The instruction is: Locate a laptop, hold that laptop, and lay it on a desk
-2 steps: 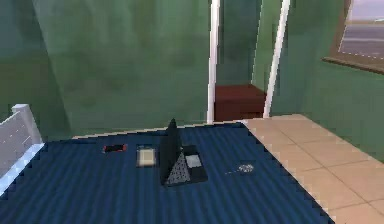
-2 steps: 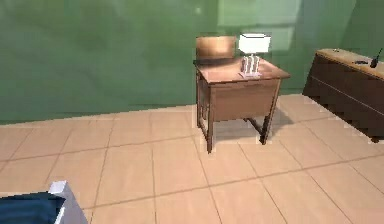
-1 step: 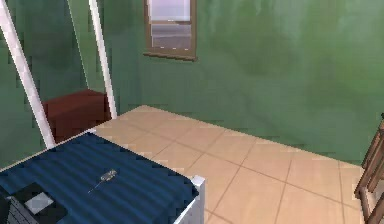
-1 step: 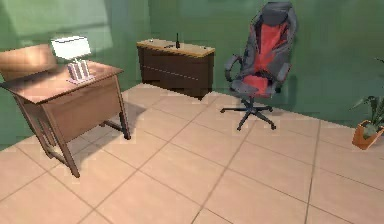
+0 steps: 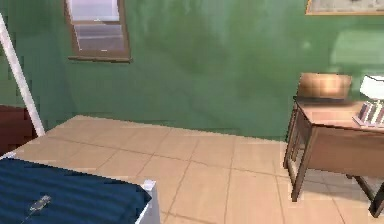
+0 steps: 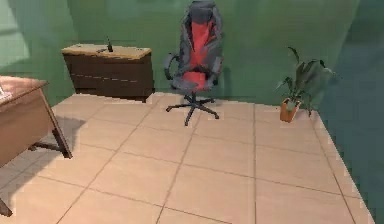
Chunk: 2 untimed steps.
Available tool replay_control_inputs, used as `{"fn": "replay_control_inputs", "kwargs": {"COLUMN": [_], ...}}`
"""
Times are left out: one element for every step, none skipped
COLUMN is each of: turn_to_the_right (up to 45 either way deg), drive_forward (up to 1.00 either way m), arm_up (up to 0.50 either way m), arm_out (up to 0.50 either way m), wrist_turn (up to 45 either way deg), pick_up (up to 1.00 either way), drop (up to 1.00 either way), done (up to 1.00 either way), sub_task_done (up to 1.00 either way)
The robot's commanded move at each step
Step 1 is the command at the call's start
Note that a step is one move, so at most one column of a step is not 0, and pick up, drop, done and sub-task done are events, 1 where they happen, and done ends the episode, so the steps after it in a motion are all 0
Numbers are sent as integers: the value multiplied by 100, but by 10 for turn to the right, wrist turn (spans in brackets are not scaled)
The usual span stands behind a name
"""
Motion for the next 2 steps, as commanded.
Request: {"fn": "replay_control_inputs", "kwargs": {"turn_to_the_right": [0,120], "drive_forward": [100,0], "arm_up": [0,0], "arm_out": [0,0], "wrist_turn": [0,0], "pick_up": [0,0], "drop": [0,0], "done": [0,0], "sub_task_done": [0,0]}}
